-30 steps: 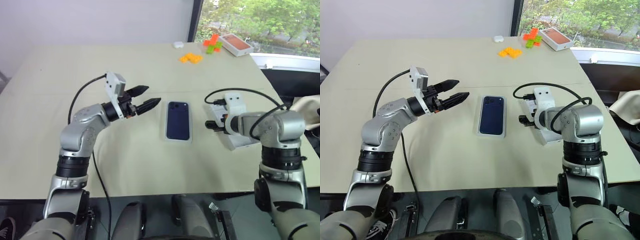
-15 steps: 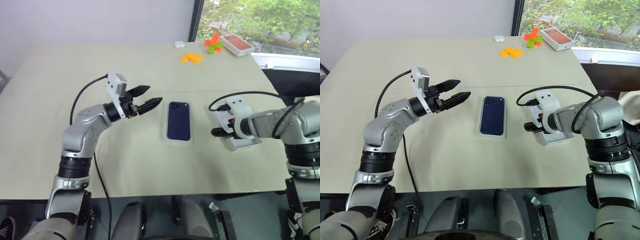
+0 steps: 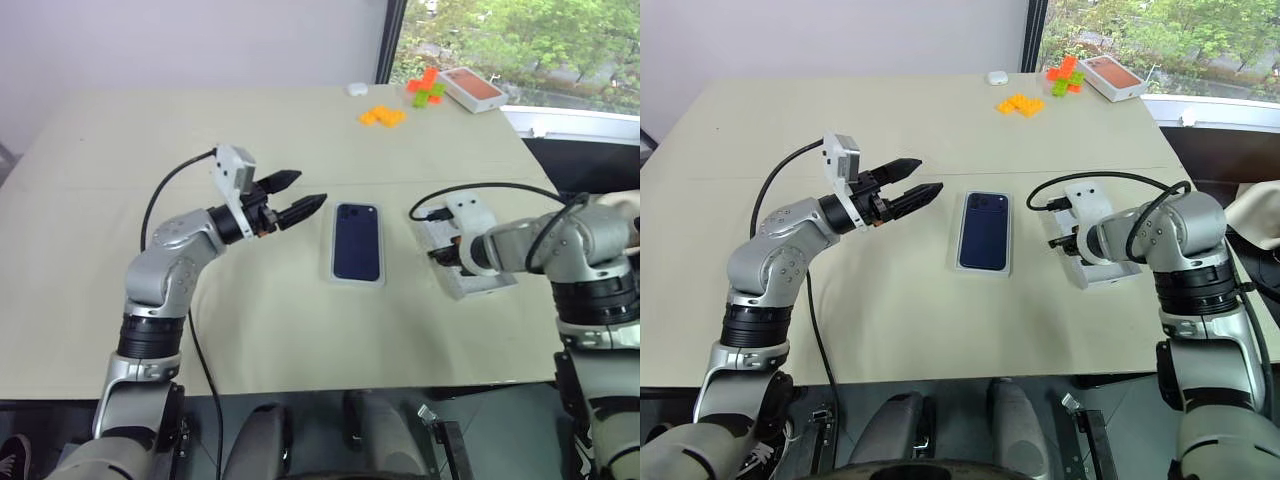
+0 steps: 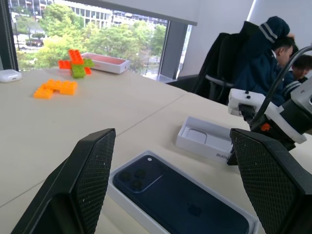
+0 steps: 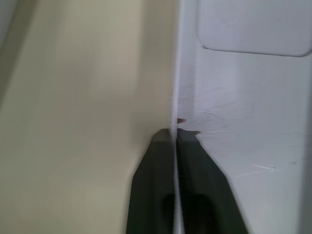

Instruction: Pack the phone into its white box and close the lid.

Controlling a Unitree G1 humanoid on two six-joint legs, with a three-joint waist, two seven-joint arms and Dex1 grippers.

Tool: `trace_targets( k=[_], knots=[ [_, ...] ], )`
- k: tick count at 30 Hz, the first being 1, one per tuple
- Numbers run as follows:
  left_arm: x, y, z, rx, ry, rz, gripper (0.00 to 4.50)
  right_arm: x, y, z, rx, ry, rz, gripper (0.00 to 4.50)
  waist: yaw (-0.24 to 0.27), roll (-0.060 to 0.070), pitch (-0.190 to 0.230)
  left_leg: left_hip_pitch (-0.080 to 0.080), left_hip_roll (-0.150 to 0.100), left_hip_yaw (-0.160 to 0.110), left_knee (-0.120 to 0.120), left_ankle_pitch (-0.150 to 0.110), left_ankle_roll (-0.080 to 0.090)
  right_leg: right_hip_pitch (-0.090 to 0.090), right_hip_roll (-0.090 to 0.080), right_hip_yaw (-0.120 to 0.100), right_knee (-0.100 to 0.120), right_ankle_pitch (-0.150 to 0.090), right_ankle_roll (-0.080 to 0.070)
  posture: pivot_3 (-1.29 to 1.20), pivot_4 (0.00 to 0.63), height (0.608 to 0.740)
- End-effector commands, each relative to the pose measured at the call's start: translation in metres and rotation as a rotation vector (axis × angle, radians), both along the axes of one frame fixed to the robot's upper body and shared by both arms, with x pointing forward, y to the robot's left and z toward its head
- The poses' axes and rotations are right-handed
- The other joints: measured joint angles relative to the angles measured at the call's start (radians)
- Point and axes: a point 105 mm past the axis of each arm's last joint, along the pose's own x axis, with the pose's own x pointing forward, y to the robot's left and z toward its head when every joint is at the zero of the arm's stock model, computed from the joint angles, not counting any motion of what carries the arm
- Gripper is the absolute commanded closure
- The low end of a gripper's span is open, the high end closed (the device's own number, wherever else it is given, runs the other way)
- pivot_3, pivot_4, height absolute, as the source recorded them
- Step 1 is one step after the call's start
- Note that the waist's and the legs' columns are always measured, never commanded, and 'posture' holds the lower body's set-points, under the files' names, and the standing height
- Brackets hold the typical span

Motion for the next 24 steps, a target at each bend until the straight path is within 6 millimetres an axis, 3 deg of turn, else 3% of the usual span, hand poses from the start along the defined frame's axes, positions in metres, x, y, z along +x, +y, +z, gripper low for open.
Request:
trace_targets(
  k=[1,5,9,12,15,18,24],
  knots=[
    [-0.003,-0.001,0.013,-0.015,-0.045,-0.009,0.53,0.006,0.002,0.017,-0.001,-0.062,-0.003,4.48,-0.001,0.0,0.0,0.0,0.0,0.0,0.0,0.0,0.0,0.0,0.0,0.0,0.0,0.0,0.0,0.0,0.15,0.74],
    [-0.001,0.002,0.013,-0.012,-0.043,-0.003,0.53,0.019,0.016,0.04,0.131,-0.142,-0.02,4.48,-0.005,0.0,0.0,0.0,0.0,0.0,0.0,0.0,0.0,0.0,0.0,0.0,0.0,0.0,0.0,0.0,0.15,0.74],
    [0.003,0.01,0.015,-0.009,-0.042,0.02,0.53,0.039,0.04,0.084,0.404,-0.271,-0.069,4.48,-0.003,0.001,0.001,0.0,0.001,0.0,0.0,0.0,0.0,-0.001,0.001,0.0,0.001,0.0,0.0,0.0,0.15,0.74],
    [0.007,0.019,0.019,-0.026,-0.034,0.043,0.53,0.049,0.076,0.127,0.808,-0.327,-0.037,4.48,0.0,0.001,0.0,0.0,0.002,-0.001,-0.001,0.0,0.0,-0.001,0.002,-0.001,0.002,0.0,0.0,0.0,0.15,0.74],
    [0.01,0.026,0.022,-0.035,-0.032,0.06,0.53,0.047,0.102,0.153,1.09,-0.324,0.012,4.48,-0.001,0.002,0.0,-0.001,0.001,-0.002,-0.001,0.0,0.0,-0.002,0.001,-0.001,0.003,0.0,-0.001,0.0,0.15,0.74],
    [0.013,0.035,0.029,-0.064,-0.031,0.075,0.53,0.043,0.121,0.159,1.279,-0.282,0.044,4.48,0.001,0.002,0.0,-0.003,0.001,-0.003,-0.003,0.0,0.001,-0.004,0.0,-0.002,0.003,0.0,-0.001,0.0,0.15,0.74],
    [-0.009,0.05,0.034,-0.068,-0.059,-0.005,0.53,0.027,0.157,0.127,1.472,-0.163,0.097,4.48,-0.005,0.003,0.0,-0.017,-0.002,-0.002,-0.001,0.0,0.0,-0.017,-0.005,-0.002,0.004,0.001,-0.001,0.0,0.15,0.74]
  ],
)
